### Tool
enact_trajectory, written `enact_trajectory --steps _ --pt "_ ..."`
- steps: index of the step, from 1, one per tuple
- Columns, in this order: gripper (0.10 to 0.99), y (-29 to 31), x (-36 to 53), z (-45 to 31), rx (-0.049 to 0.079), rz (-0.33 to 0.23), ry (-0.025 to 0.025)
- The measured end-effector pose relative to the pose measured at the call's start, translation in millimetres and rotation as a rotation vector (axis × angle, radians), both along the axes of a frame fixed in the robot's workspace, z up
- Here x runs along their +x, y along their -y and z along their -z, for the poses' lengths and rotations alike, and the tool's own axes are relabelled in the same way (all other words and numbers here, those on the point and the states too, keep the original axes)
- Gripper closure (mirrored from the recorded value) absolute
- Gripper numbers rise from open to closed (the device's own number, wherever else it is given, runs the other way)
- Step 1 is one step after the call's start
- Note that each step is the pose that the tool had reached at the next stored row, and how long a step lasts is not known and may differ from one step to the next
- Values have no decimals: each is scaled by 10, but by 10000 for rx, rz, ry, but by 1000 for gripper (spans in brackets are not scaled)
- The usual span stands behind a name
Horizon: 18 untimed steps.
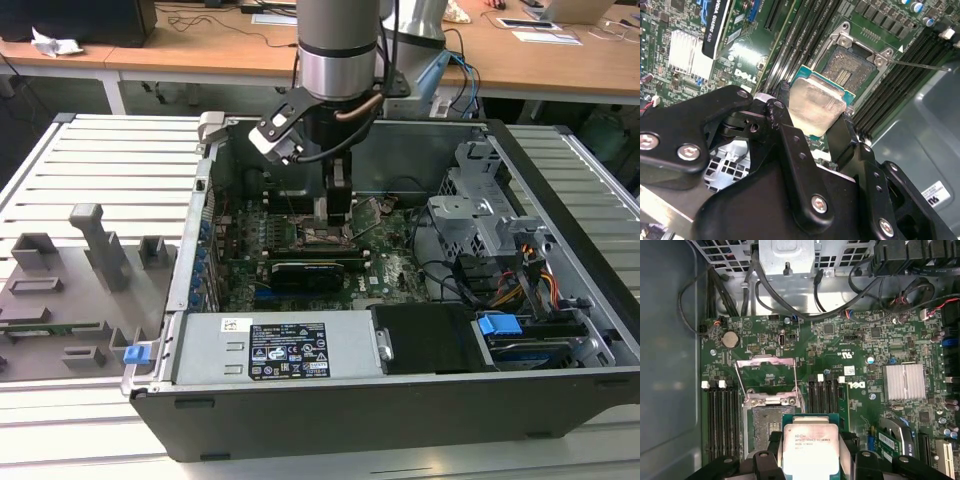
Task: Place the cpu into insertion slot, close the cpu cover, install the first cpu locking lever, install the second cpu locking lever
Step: 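Place the cpu into insertion slot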
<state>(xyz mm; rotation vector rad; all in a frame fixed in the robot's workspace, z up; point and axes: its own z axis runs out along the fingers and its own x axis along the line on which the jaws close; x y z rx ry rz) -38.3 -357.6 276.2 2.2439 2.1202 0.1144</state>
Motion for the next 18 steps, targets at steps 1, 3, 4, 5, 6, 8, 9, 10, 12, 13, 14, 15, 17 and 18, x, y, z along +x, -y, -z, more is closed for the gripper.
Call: enact_trajectory --steps 1,3,4,5,6,8,9,10,12,13,14,15,17,18 --pt "549 0 0 20 0 -6 0" --pt "549 -1 -1 61 -1 -57 0" --pt "549 -1 -3 81 8 -101 2" --pt "549 -1 -4 94 13 -139 0" --pt "549 -1 -5 111 24 -181 1" --pt "549 0 -5 126 41 -227 22" --pt "549 0 -5 129 41 -270 25" --pt "549 -1 -5 133 43 -306 27" --pt "549 -1 -5 139 44 -408 31" --pt "549 -1 -5 141 43 -436 32" --pt "549 -1 -5 148 45 -476 35" --pt "549 -1 -5 164 44 -610 32" --pt "549 -1 -5 183 44 -975 32" --pt "549 0 -5 187 44 -1127 31"
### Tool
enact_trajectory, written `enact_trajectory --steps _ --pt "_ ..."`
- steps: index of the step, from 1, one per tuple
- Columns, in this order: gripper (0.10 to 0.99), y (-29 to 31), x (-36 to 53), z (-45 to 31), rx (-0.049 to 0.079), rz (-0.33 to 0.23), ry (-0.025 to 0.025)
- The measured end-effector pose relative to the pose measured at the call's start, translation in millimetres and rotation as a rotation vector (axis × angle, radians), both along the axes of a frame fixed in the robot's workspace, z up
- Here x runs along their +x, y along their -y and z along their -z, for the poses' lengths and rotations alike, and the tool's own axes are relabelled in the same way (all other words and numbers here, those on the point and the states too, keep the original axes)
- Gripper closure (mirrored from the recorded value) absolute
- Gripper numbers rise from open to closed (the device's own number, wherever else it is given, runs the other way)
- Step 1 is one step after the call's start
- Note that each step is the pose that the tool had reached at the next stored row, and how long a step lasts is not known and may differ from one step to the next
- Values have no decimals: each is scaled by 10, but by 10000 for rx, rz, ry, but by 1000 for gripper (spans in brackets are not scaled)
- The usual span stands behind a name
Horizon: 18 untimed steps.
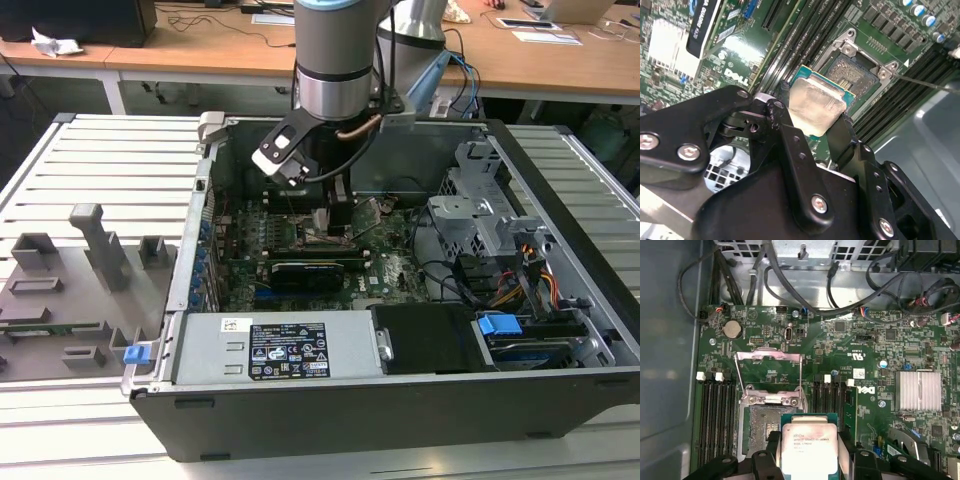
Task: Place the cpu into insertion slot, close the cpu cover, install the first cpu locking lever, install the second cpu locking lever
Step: 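Place the cpu into insertion slot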
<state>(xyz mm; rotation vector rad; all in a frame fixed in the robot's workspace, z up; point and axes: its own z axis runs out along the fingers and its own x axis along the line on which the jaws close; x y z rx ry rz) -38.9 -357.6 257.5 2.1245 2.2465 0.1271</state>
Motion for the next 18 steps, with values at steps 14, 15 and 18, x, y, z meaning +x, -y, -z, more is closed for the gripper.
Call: enact_trajectory --steps 14,15,18 --pt "549 -40 0 47 1 -493 0" --pt "549 -43 0 55 2 -493 1" --pt "549 -103 0 110 0 -463 2"
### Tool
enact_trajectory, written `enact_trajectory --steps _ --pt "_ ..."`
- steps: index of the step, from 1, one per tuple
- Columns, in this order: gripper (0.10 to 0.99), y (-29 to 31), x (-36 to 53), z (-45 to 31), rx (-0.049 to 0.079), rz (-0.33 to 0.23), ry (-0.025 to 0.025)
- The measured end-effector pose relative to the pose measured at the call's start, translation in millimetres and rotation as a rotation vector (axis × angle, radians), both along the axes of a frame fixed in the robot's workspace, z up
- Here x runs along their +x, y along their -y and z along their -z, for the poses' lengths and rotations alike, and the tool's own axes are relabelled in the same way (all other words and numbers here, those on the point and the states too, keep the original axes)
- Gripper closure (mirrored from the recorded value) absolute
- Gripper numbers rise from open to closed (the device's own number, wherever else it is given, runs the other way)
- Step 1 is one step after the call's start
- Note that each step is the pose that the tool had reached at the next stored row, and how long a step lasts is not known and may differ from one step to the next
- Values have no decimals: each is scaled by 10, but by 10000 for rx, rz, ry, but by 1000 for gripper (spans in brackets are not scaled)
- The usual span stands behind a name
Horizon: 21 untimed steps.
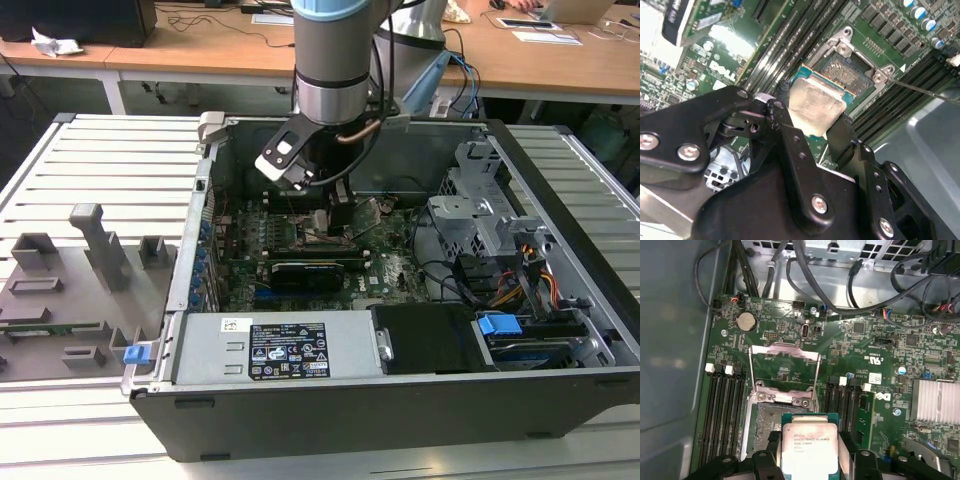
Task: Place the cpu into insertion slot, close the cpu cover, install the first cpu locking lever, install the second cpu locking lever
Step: 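Place the cpu into insertion slot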
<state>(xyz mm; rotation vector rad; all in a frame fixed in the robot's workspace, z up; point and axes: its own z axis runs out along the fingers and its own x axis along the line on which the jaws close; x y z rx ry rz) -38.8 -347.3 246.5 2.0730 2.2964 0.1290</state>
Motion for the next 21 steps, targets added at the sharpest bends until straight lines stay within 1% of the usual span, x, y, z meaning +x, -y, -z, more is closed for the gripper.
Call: enact_trajectory --steps 3,4,7,21 --pt "549 -17 0 24 1 264 1" --pt "549 -38 0 34 0 341 1" --pt "549 -62 0 42 1 342 2" --pt "549 -78 -2 61 1 406 -1"
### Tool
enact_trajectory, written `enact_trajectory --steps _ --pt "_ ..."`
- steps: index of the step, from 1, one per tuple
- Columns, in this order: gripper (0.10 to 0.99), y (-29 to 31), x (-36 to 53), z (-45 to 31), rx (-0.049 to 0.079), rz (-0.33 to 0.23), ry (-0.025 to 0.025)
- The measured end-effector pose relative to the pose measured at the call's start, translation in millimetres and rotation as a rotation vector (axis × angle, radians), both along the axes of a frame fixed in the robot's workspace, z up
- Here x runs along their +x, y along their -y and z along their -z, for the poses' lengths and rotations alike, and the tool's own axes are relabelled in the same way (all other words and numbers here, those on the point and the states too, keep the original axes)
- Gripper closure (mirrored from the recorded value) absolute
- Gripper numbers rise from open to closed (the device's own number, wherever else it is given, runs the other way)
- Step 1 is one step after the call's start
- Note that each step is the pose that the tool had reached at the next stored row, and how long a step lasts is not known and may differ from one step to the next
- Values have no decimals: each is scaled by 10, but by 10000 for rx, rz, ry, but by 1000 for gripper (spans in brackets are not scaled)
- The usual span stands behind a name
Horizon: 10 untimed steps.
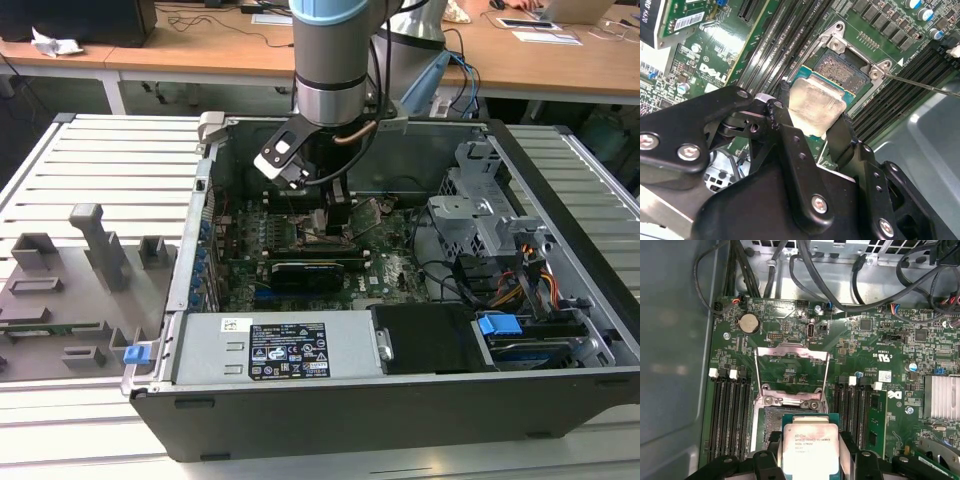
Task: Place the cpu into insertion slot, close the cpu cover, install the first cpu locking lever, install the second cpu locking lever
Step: 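Place the cpu into insertion slot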
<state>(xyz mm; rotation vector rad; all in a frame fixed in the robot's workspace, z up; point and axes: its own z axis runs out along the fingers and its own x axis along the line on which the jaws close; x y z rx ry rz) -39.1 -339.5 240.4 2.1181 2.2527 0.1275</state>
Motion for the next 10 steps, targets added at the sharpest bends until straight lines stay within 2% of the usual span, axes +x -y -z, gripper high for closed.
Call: enact_trajectory --steps 7,10 --pt "549 -22 0 14 -1 14 -1" --pt "549 -29 0 23 0 346 -1"
